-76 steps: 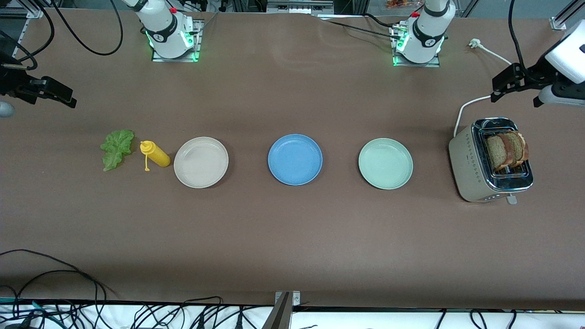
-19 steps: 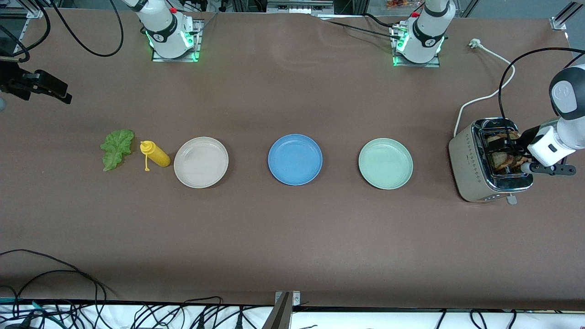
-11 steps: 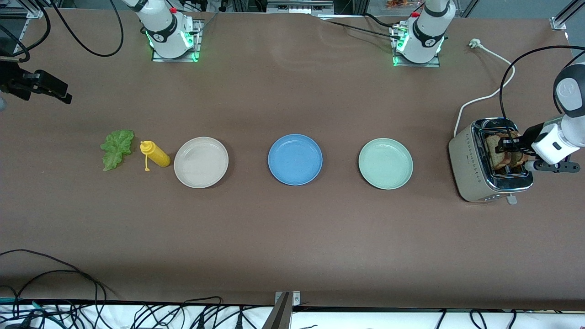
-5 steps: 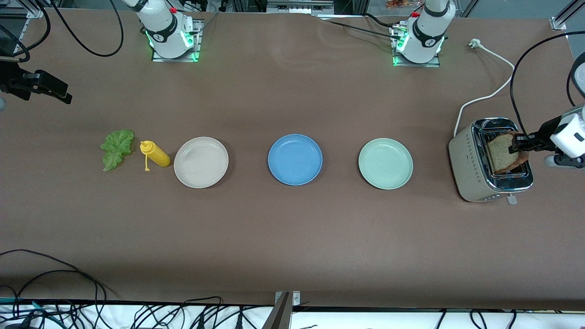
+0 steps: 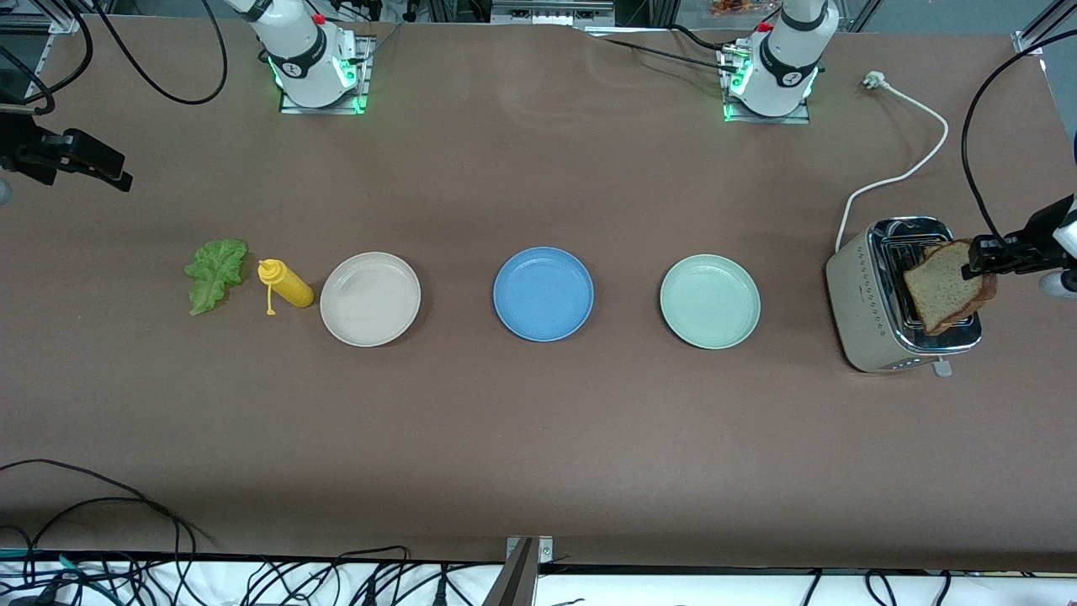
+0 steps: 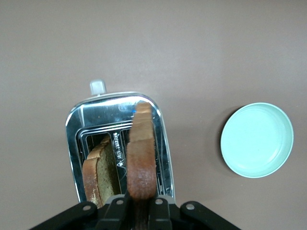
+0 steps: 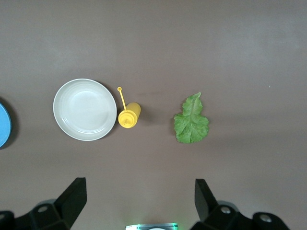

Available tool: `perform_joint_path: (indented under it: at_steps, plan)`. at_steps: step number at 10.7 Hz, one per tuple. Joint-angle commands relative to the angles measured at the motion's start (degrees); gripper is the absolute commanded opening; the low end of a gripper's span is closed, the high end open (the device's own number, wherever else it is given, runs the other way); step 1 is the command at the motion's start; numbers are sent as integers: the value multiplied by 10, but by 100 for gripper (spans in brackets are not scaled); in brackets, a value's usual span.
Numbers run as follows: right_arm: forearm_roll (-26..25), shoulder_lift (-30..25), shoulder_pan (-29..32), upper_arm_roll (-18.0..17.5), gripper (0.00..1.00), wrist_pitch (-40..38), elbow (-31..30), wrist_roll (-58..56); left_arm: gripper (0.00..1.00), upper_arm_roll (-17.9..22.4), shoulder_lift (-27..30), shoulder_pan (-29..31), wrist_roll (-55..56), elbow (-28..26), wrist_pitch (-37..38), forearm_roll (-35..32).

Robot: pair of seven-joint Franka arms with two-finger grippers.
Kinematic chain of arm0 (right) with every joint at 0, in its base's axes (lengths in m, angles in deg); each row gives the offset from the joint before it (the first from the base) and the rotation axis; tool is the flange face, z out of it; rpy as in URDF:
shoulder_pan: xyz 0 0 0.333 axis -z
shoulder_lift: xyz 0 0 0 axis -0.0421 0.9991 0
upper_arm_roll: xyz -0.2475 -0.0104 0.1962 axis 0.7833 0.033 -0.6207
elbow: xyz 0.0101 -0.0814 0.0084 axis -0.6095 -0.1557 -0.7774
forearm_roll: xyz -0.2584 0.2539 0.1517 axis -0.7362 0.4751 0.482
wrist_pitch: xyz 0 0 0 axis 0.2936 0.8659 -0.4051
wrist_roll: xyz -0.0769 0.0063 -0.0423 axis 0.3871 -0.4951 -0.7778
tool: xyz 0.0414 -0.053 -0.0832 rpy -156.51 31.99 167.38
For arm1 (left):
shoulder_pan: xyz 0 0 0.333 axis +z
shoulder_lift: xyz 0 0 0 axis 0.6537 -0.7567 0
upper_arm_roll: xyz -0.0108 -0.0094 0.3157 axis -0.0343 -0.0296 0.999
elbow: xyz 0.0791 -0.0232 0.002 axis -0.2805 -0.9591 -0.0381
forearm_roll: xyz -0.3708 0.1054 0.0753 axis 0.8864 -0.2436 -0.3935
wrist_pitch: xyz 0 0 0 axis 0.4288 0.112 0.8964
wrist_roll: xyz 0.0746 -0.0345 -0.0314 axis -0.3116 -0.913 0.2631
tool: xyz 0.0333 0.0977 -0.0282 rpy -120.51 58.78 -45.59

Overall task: Make sandwich in blue plate with both arms
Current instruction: 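Lift the bread slice out of the toaster with the left gripper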

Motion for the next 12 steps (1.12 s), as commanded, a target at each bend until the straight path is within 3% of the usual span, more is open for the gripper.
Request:
perform_joint_path:
  at_steps: [1,5,12]
  plan:
    - [-5,2,1,0,100,-3,10,3,0,-4,24,-10,-8,12,12,13]
    - [-5,2,0,0,100,-3,10,3,0,-76,25,-15,7,59,55,14]
    - [-6,2,0,0,100,-3,10,3,0,-249,-7,-15,215,60,56,6]
